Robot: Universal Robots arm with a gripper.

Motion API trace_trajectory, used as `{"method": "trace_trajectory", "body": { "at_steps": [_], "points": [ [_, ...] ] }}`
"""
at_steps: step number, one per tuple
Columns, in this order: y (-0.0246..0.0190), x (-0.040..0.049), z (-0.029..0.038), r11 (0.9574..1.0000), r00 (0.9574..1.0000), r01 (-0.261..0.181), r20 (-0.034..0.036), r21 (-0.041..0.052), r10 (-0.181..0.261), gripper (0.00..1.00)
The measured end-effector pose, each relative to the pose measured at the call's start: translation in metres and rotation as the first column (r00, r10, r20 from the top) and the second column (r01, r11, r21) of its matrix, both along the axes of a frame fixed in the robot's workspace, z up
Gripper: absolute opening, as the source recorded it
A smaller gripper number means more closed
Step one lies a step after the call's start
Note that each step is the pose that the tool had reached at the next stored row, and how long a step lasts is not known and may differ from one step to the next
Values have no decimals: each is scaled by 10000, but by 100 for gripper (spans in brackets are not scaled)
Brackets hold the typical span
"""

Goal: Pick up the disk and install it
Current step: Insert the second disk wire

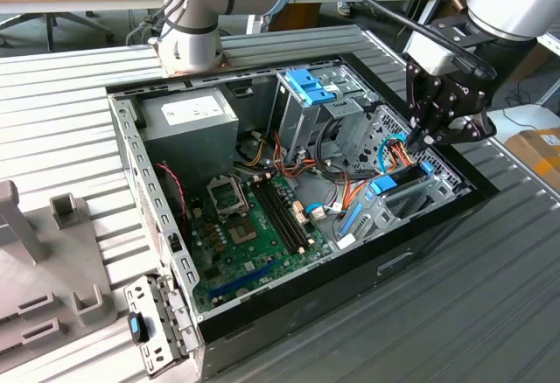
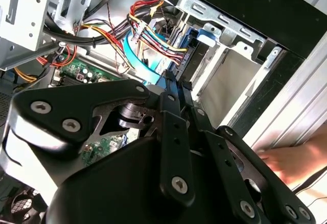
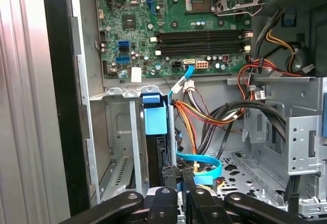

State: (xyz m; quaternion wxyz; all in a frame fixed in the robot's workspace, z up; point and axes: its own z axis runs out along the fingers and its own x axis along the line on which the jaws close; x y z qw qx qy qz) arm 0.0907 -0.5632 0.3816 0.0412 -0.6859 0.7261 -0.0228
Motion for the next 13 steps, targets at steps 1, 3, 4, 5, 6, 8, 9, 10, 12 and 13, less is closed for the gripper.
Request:
{"method": "trace_trajectory", "body": {
  "at_steps": [1,3,4,5,6,8,9,10,12,13],
  "points": [
    [0,-2,0,10000,10000,-7,1,1,7,16],
    [0,-4,0,10000,10000,-7,2,1,7,16],
    [-1,-9,0,10000,10000,-6,26,36,6,16],
    [-3,-10,-3,10000,10000,-12,51,82,12,16],
    [-6,-11,-4,9999,10000,-19,80,141,18,16],
    [-16,-11,-6,9997,9999,-33,129,227,30,16],
    [-27,-13,-10,9996,9998,-48,172,286,43,16],
    [-38,-13,-12,9995,9998,-68,205,323,62,16],
    [-67,-13,-17,9992,9996,-120,255,375,111,16],
    [-81,-13,-20,9991,9995,-141,275,397,130,16]
  ]
}}
